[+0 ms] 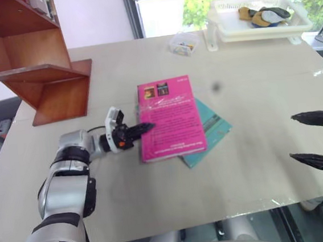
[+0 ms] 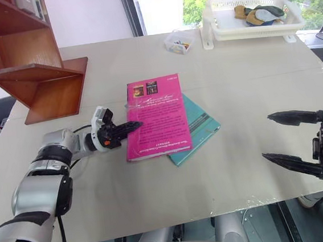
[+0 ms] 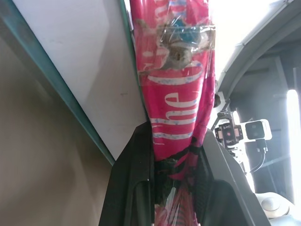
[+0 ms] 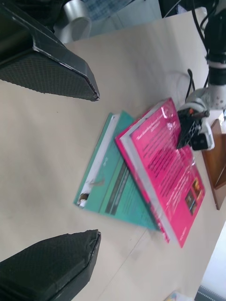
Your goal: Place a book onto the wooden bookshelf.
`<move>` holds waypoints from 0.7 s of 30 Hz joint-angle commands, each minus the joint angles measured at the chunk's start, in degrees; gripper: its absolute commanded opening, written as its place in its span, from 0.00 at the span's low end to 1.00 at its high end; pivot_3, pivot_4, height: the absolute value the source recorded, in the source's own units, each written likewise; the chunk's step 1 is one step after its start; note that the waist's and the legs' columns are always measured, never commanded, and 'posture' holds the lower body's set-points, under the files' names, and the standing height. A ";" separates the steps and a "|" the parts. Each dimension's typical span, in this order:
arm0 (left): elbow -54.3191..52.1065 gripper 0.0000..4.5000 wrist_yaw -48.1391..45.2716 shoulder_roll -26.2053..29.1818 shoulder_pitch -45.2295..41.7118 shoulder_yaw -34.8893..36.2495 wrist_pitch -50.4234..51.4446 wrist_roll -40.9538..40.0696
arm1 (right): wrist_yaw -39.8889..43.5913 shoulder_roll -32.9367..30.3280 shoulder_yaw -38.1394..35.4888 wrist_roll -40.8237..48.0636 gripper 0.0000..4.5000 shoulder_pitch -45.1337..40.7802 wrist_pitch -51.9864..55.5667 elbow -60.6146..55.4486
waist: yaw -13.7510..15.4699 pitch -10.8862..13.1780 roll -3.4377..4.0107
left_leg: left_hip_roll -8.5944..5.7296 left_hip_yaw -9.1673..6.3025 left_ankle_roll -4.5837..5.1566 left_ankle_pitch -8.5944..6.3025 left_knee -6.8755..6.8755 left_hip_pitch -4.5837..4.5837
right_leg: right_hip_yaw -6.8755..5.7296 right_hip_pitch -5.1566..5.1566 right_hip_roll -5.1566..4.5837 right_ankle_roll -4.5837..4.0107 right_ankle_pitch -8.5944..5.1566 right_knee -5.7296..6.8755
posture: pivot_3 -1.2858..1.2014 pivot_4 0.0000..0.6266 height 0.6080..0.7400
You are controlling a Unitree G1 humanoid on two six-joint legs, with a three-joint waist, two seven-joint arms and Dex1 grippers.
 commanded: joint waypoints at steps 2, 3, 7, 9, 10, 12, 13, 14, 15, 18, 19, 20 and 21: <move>-7.55 0.10 -0.95 1.42 5.20 -0.57 -3.72 -2.39 | 0.12 -1.38 1.06 -0.07 1.00 -1.64 -2.05 1.18 | -0.03 0.00 0.00 | 0.00 0.01 0.00 0.00 0.00 0.00 | 0.03 0.00 -0.02 0.00 0.00 0.00 | 0.52 0.24 1.00; -8.21 0.10 -0.95 1.41 5.75 -0.39 -3.87 -2.28 | 0.20 -1.49 1.30 -0.10 1.00 -1.79 -2.23 1.40 | 0.01 0.00 0.00 | 0.00 0.00 0.00 0.00 0.00 -0.01 | 0.06 0.00 -0.03 0.00 0.00 0.00 | 0.52 0.24 1.00; -10.21 0.42 -0.95 1.97 7.21 0.20 -2.12 -2.81 | 0.59 -1.88 1.78 -0.16 1.00 -2.11 -2.77 2.11 | 0.26 0.00 0.00 | -0.01 -0.04 0.00 0.00 0.00 -0.03 | 0.11 0.01 -0.05 0.00 0.00 -0.03 | 0.52 0.24 1.00; -8.83 0.53 -0.95 2.17 7.16 0.82 -1.94 -1.82 | 0.78 -2.05 1.75 -0.21 1.00 -2.11 -3.00 2.37 | 0.39 0.00 -0.01 | -0.01 -0.04 0.00 0.00 0.00 -0.03 | 0.09 0.01 -0.05 0.00 0.00 -0.03 | 0.52 0.24 1.00; -9.05 0.53 -0.95 2.52 7.46 0.86 -1.66 -2.08 | 0.84 -2.08 1.68 -0.23 1.00 -2.03 -3.09 2.40 | 0.42 0.00 -0.01 | -0.02 -0.03 0.00 0.00 0.00 -0.03 | 0.06 0.01 -0.04 0.00 0.00 -0.03 | 0.52 0.24 1.00; -9.67 0.53 -0.95 3.13 8.02 0.77 -1.41 -2.39 | 0.90 -2.08 1.53 -0.22 1.00 -1.85 -3.16 2.37 | 0.28 0.00 0.00 | -0.02 -0.02 0.00 0.00 0.00 -0.02 | 0.01 0.00 -0.03 0.00 0.00 -0.02 | 0.52 0.24 1.00; -10.06 0.53 -0.95 3.44 8.33 0.78 -1.29 -2.67 | 0.90 -2.03 1.43 -0.22 1.00 -1.74 -3.19 2.31 | 0.21 0.00 0.00 | -0.02 -0.01 0.00 0.00 0.00 -0.01 | 0.01 0.00 -0.03 0.00 0.00 -0.02 | 0.52 0.24 1.00; -10.30 0.53 -0.95 3.63 8.53 0.80 -1.17 -2.85 | 0.91 -2.00 1.37 -0.23 1.00 -1.67 -3.21 2.28 | 0.18 0.00 0.00 | -0.01 -0.01 0.00 0.00 0.00 -0.01 | 0.01 0.00 -0.03 0.00 0.00 -0.02 | 0.52 0.24 1.00; -10.68 0.53 -0.95 3.84 8.80 0.78 -0.97 -3.08 | 0.90 -1.94 1.25 -0.22 1.00 -1.51 -3.19 2.17 | 0.17 0.00 -0.01 | -0.01 -0.01 0.00 0.00 0.00 -0.01 | 0.01 0.00 -0.03 0.00 0.00 -0.02 | 0.52 0.24 1.00; -12.04 0.53 -0.95 4.31 9.61 0.72 0.26 -4.21 | 0.83 -1.78 0.99 -0.33 1.00 -1.14 -3.29 2.11 | 0.19 0.00 0.00 | -0.01 -0.02 0.00 0.00 0.00 -0.01 | 0.02 0.01 -0.04 0.00 0.00 -0.02 | 0.52 0.24 1.00; -12.83 0.48 -0.95 4.46 10.01 0.58 0.86 -5.09 | 0.87 -1.76 0.96 -0.43 1.00 -1.04 -3.44 2.26 | 0.21 0.00 0.00 | -0.01 -0.02 0.00 0.00 0.00 -0.01 | 0.03 0.01 -0.04 0.00 0.00 -0.01 | 0.52 0.24 1.00; -13.73 0.42 -0.95 4.66 10.49 0.36 1.30 -5.97 | 0.87 -1.72 0.90 -0.48 1.00 -0.90 -3.54 2.30 | 0.20 -0.01 0.00 | -0.01 -0.02 0.00 0.00 0.00 -0.01 | 0.04 0.01 -0.04 0.00 0.00 -0.02 | 0.52 0.24 1.00; -14.56 0.36 -0.95 4.78 10.83 0.17 1.86 -6.51 | 0.91 -1.72 0.87 -0.56 1.00 -0.85 -3.66 2.44 | 0.21 -0.01 0.00 | -0.01 -0.02 0.00 0.00 0.00 -0.01 | 0.05 0.01 -0.04 0.00 0.00 -0.02 | 0.52 0.24 1.00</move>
